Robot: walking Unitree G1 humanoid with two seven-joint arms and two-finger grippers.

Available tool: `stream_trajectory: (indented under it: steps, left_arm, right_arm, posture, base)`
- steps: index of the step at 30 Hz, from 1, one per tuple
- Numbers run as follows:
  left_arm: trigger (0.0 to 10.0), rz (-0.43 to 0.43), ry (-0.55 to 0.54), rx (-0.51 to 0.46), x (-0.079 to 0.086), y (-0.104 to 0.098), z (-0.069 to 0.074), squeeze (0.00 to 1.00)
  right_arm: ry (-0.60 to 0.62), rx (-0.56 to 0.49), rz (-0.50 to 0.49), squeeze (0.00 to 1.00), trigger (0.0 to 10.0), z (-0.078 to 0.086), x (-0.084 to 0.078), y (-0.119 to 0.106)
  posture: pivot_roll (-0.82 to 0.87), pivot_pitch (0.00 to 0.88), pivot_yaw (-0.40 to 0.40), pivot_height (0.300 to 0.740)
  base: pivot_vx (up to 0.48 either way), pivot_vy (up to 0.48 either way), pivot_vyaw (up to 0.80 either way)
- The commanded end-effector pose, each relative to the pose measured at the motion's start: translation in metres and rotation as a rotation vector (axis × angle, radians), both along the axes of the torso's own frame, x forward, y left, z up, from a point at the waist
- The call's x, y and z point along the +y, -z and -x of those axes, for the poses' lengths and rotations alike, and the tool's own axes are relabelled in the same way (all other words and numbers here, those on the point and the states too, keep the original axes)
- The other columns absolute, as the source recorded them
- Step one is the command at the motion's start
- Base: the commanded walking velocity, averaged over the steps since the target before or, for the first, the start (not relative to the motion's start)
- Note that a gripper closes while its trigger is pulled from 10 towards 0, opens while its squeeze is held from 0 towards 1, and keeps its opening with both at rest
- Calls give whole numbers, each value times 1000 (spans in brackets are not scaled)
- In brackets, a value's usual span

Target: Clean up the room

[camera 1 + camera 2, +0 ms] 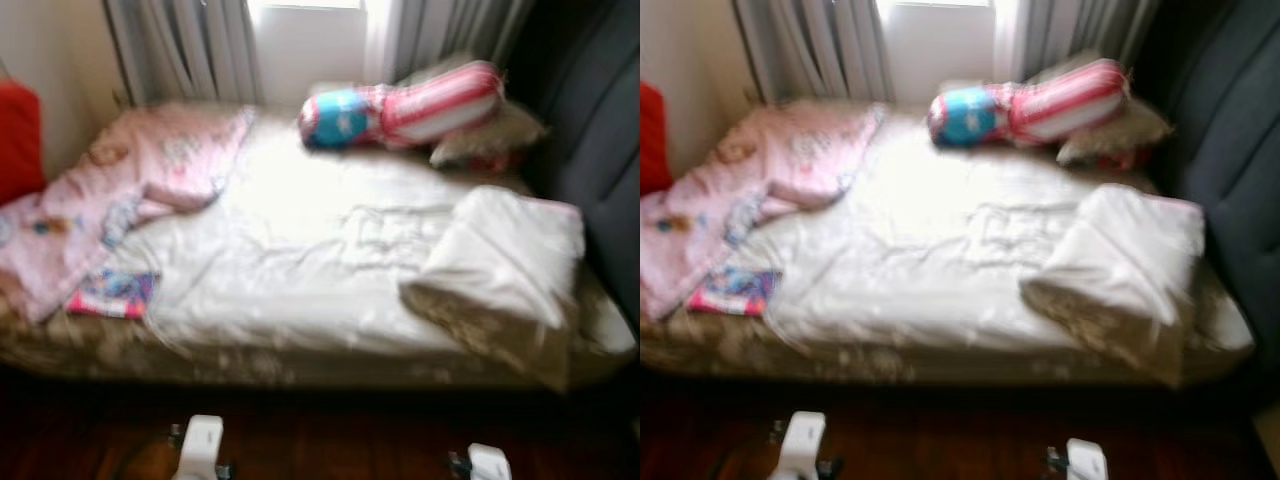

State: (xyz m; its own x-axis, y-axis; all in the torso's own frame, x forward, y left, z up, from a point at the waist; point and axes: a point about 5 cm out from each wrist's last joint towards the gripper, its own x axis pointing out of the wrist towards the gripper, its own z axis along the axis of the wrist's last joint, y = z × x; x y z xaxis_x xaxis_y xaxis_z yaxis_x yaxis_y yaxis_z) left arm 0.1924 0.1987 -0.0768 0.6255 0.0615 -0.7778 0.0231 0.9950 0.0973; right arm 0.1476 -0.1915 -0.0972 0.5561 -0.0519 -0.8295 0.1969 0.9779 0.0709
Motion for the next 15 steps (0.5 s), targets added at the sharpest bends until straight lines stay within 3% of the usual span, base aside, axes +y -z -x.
stream_trajectory:
  steps: [1, 11, 15]
  left_arm:
    - [10000, 9, 8, 1, -5, 0, -2, 0]
    - [10000, 12, 3, 4, -7, 0, -2, 0]
    - [10000, 31, -11, 7, -7, 1, 0, 0]
  right_arm:
    - [12, 1, 13, 0, 10000, 0, -7, -1]
    - [1, 7, 17, 0, 10000, 0, -8, -1]
    - [-1, 9, 20, 0, 10000, 1, -9, -1]
  posture:
    - [-67, 0, -34, 740]
    - [-66, 0, -41, 740]
    - [-66, 0, -42, 740]
  base:
    - [0, -379, 0]
    - [0, -359, 0]
    - [0, 0, 0]
